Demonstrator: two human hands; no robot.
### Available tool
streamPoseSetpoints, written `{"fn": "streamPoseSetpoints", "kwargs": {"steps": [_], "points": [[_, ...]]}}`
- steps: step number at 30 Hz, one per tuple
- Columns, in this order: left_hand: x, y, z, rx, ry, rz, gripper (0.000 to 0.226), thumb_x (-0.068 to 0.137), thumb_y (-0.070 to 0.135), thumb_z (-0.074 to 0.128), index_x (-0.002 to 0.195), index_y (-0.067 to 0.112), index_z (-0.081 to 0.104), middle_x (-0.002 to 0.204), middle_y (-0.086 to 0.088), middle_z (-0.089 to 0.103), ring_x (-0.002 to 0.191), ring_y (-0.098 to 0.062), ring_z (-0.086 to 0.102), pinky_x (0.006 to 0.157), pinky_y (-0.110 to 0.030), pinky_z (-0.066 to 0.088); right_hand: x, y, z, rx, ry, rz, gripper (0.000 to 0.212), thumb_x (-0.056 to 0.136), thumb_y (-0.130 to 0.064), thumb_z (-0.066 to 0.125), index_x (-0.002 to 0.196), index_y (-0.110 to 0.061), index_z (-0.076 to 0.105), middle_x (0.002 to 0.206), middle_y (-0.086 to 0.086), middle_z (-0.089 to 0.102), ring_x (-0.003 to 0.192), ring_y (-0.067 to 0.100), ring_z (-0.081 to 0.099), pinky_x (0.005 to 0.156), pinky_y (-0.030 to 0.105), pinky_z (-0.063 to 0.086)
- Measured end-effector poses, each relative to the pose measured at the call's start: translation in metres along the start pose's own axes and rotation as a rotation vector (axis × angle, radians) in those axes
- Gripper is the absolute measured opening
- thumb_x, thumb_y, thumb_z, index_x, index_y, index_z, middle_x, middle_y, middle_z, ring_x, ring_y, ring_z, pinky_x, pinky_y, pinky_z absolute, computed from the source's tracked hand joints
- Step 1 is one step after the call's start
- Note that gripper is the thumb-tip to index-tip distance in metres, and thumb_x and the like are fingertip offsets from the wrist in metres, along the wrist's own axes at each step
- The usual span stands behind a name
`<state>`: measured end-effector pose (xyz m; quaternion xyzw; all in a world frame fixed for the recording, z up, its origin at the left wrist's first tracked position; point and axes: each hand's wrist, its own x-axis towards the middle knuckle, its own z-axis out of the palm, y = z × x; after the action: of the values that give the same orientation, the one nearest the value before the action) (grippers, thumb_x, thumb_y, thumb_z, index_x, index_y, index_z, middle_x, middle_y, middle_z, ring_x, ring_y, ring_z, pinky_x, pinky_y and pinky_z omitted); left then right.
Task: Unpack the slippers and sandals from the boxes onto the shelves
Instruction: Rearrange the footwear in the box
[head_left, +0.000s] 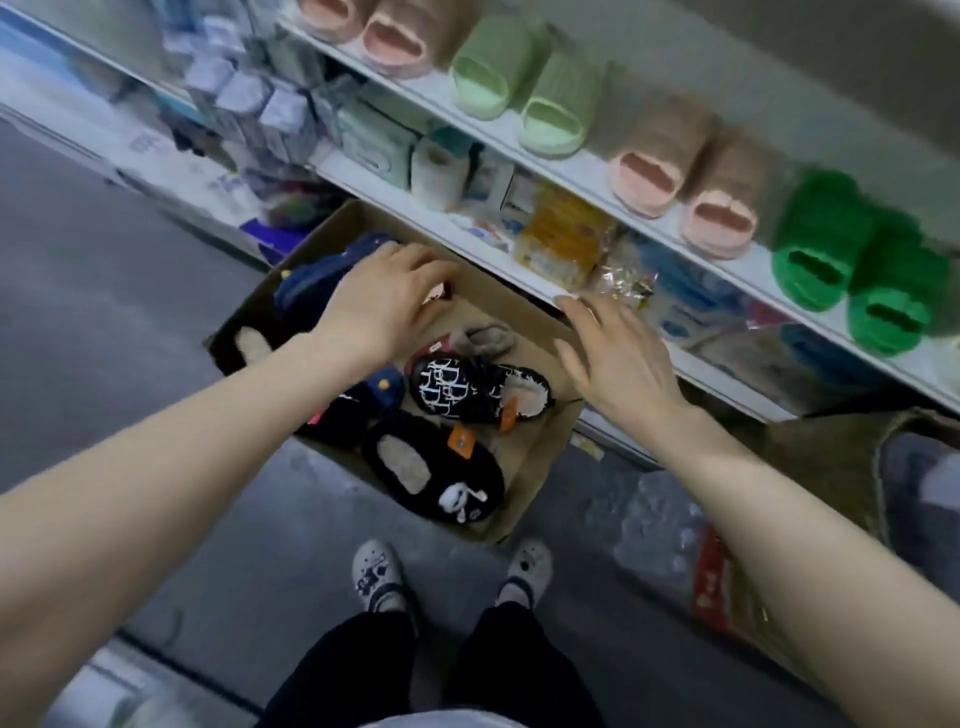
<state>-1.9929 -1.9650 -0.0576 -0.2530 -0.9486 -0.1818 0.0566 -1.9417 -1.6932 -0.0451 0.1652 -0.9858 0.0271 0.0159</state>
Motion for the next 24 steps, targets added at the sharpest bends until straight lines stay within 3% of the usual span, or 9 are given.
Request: {"fn": "streamPoseSetpoints", "kwargs": {"steps": [2,5,9,13,16,19,24], "points": [[-0.031,-0.026,0.026,-0.056,-0.078,-0.072,0.044,0.086,0.038,0.048,0.118,0.013,0.065,0.112,-0.014,0.065,0.095,-0.039,0.06,0.081,-0.047,0.051,0.004,-0.019,0.033,0.04,-0.078,0.017,0.051,0.097,-0.038,0.039,0.14,-0.012,0.048,0.131,0.015,0.055,0.116,0.035,0.053,0.092,0.046,0.048],[-0.077,-0.05,0.062,-0.071,-0.118,-0.156,0.033,0.084,0.023,0.068,0.116,0.013,0.067,0.11,-0.013,0.066,0.093,-0.038,0.061,0.082,-0.044,0.052,0.005,-0.039,0.081,0.134,-0.149,0.091,0.048,0.098,-0.031,0.051,0.142,-0.012,0.046,0.13,0.015,0.056,0.116,0.037,0.054,0.087,0.045,0.048],[-0.123,-0.07,0.1,-0.093,-0.188,-0.268,0.035,0.081,0.02,0.074,0.114,0.011,0.068,0.108,-0.012,0.066,0.092,-0.038,0.061,0.083,-0.043,0.051,0.009,-0.045,0.146,0.209,-0.334,0.308,0.058,0.097,-0.033,0.053,0.147,-0.011,0.034,0.129,0.017,0.057,0.116,0.037,0.054,0.085,0.043,0.048],[-0.156,-0.09,0.131,-0.114,-0.246,-0.371,0.042,0.08,0.017,0.074,0.121,0.012,0.065,0.118,-0.012,0.062,0.108,-0.039,0.055,0.094,-0.046,0.045,0.017,-0.033,0.209,0.296,-0.509,0.524,0.056,0.097,-0.043,0.049,0.14,-0.007,0.041,0.134,0.02,0.052,0.121,0.041,0.052,0.091,0.046,0.048],[-0.165,-0.108,0.148,-0.1,-0.196,-0.442,0.048,0.081,0.015,0.072,0.127,0.011,0.06,0.129,-0.018,0.052,0.117,-0.04,0.048,0.102,-0.048,0.04,0.029,-0.032,0.239,0.323,-0.619,0.642,0.063,0.097,-0.054,0.045,0.138,-0.007,0.045,0.137,0.019,0.049,0.124,0.039,0.049,0.095,0.043,0.045],[-0.162,-0.128,0.157,-0.058,-0.122,-0.575,0.054,0.085,0.02,0.069,0.135,0.009,0.05,0.139,-0.024,0.04,0.126,-0.043,0.04,0.107,-0.05,0.036,0.043,-0.039,0.262,0.472,-0.626,0.777,0.07,0.095,-0.056,0.047,0.143,-0.005,0.039,0.142,0.018,0.047,0.129,0.037,0.046,0.101,0.042,0.042],[-0.142,-0.157,0.168,-0.074,-0.246,-0.768,0.077,0.083,0.03,0.07,0.147,0.013,0.03,0.147,-0.026,0.029,0.123,-0.05,0.041,0.101,-0.056,0.041,0.052,-0.041,0.279,0.665,-0.472,0.933,0.065,0.093,-0.05,0.058,0.14,-0.008,0.043,0.138,0.013,0.054,0.127,0.033,0.051,0.099,0.038,0.043]]}}
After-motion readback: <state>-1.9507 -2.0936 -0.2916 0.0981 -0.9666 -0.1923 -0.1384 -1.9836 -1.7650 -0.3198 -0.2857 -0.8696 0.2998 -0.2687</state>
